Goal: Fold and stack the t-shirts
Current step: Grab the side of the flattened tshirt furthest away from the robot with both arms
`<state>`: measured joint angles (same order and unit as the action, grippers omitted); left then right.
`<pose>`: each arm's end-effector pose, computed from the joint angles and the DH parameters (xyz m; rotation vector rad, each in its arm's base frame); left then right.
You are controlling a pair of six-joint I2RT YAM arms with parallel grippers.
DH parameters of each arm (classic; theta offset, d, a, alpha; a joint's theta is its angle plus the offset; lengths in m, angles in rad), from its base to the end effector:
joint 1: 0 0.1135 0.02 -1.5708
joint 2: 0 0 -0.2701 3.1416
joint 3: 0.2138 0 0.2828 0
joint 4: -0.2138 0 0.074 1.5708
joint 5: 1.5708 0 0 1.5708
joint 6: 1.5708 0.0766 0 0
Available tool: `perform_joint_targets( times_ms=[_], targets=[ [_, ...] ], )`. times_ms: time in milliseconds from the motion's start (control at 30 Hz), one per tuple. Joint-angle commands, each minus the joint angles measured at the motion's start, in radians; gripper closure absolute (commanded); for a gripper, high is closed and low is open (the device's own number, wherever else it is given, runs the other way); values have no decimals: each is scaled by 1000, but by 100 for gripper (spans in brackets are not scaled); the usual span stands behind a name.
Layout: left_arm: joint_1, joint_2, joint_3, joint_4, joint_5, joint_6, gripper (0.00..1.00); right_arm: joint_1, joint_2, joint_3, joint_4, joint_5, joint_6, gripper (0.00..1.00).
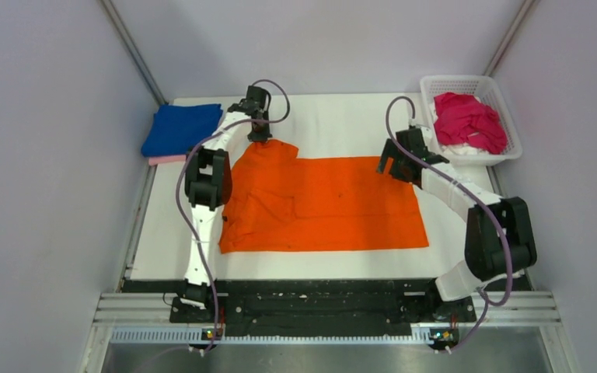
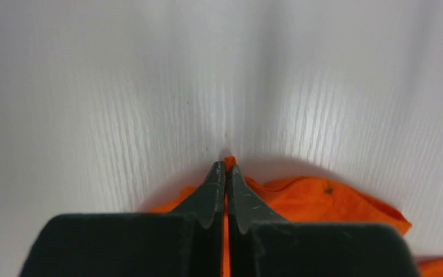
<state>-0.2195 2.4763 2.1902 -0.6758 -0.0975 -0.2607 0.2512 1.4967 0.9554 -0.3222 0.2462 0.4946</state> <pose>0.5877 -0.1235 0.1366 -0.0908 2.5257 -0.0691 0.3573 0.0724 0.1792 0.3998 2.3667 0.0462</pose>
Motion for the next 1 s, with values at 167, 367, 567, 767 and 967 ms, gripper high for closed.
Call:
perform_joint_targets(
  times_ms=[167,367,567,767,967],
  targets=[
    [-16,-368,-322,180,62,-24,100,-49,340,397,-113,172,-21,14],
    [-20,-543,-559,294,151,-66,100,-58,556,617,-141,216,-57,20],
    [-24,-634,-677,335,221,-69,100,-65,674,696,-152,228,-66,27],
    [-36,-673,-718,297,252,-79,100,-65,632,597,-113,216,-55,34],
    [-42,-728,-763,298,242,-90,100,-63,568,495,-90,215,-40,41]
  ],
)
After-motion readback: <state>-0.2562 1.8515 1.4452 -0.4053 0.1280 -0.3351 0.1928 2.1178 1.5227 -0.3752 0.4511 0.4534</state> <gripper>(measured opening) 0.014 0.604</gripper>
